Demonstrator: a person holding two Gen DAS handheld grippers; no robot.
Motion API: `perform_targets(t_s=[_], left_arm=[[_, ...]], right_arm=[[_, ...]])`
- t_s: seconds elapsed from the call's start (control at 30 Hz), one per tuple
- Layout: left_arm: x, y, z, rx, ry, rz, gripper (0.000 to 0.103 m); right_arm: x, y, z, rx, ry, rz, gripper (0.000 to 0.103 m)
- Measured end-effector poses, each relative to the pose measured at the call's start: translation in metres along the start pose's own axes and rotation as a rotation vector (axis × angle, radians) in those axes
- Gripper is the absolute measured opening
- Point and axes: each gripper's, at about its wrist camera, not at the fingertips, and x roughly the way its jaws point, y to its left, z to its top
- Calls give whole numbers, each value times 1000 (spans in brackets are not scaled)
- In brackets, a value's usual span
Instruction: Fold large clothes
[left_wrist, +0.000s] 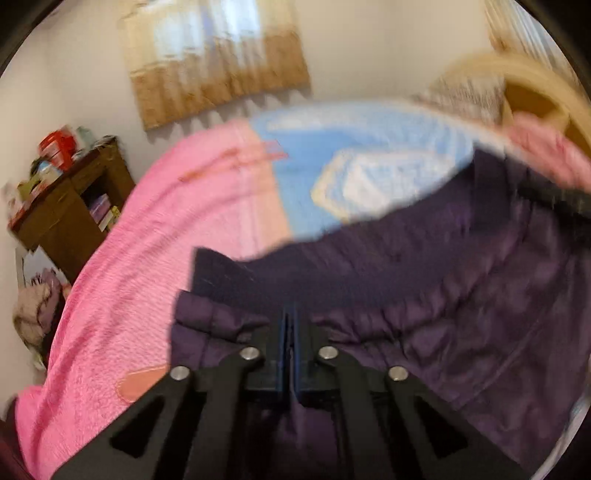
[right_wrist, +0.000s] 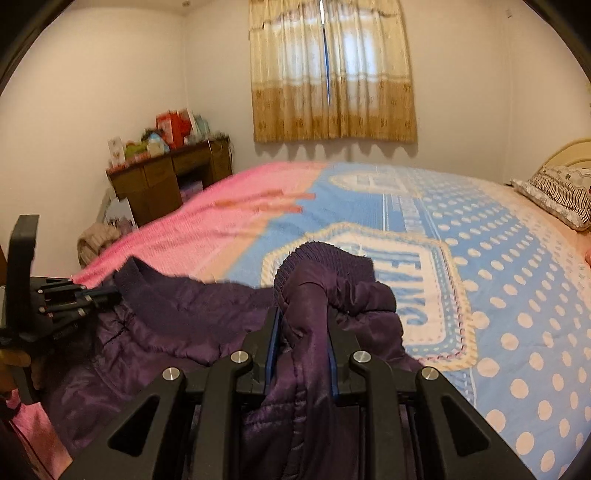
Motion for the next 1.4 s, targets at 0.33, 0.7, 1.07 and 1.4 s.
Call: perform_targets(t_s=[0.33,0.7,1.07,1.4], left_arm=[[-1,30,25,-88,-142,139,0],[6,-13,18,78,-49,85,103],[31,-26,12,109,26,122,12],[56,-12,25,75,-25,239,12]], right_arm=[[18,1,16,33,-27,-81,21],[57,-15,-4,78,55,-86,21],[37,-15,-3,92,-16,-48,21],[62,-18,7,117,32,-96,21]])
